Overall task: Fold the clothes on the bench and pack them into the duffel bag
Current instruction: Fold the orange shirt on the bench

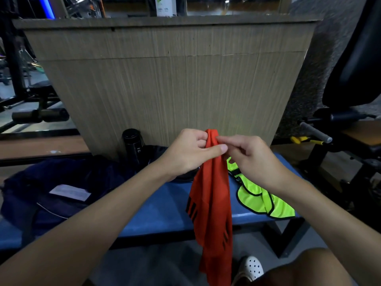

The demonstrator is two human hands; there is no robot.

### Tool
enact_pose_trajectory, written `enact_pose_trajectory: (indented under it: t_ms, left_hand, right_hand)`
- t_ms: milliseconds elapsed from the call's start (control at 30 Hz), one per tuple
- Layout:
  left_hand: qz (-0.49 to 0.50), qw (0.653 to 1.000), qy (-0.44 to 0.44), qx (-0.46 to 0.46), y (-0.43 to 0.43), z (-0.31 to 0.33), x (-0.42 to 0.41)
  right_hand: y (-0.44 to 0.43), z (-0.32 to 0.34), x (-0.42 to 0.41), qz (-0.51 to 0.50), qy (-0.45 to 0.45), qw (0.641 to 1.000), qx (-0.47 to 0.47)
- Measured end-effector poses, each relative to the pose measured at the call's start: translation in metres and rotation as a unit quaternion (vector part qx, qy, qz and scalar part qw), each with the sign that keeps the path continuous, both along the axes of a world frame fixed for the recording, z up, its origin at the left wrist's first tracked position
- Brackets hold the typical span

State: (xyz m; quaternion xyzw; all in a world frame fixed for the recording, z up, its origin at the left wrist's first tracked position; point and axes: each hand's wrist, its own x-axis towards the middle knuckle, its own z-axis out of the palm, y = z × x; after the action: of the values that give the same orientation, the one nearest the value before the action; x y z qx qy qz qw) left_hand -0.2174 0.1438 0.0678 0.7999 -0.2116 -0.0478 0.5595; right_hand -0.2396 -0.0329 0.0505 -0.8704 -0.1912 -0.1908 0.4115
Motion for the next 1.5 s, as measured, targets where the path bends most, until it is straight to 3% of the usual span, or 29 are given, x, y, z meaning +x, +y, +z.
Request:
enact_pose_trajectory:
  t_ms: [200, 400, 500, 633, 800, 967, 1167, 1333, 1500]
  left_hand:
    - [-0.008, 1.000, -0.011, 0.002, 0.003, -0.001, 0.002]
    - [-0.124, 0.991, 0.012, 0.046, 0.008, 0.000, 0.004]
    - [-0.110, 0.992, -0.013, 0.068, 0.006, -0.003, 0.006]
    - [-0.041, 0.999, -0.013, 0.009, 0.000, -0.020, 0.004]
    - [0.045, 0.997, -0.062, 0.008, -0.002, -0.051, 0.002]
    - [0.096, 0.994, -0.045, 0.020, 0.005, -0.061, 0.011]
    - [0.090, 0.995, -0.035, -0.002, 0.018, -0.072, 0.023]
    - [0.093, 0.991, 0.001, -0.092, 0.014, -0.088, 0.028]
    - [0.180, 0.971, -0.081, -0.134, 0.001, -0.085, 0.045]
  right_hand:
    - [-0.013, 0.012, 0.004, 0.029, -0.016, 0.999, 0.016]
    - [-0.021, 0.030, 0.006, 0.143, 0.120, 0.981, -0.053]
    - [-0.023, 0.029, 0.007, 0.120, 0.132, 0.982, -0.067]
    - [-0.018, 0.024, 0.007, 0.056, 0.043, 0.986, -0.152]
    - [-0.020, 0.025, 0.008, 0.031, -0.042, 0.987, -0.153]
    - [-0.032, 0.031, 0.011, -0.021, -0.114, 0.981, -0.158]
    - [-0.040, 0.032, 0.017, -0.069, -0.113, 0.986, -0.105]
    - [-0.054, 0.022, 0.025, -0.127, -0.120, 0.983, -0.048]
    - [-0.076, 0.008, 0.038, -0.162, -0.093, 0.981, -0.054]
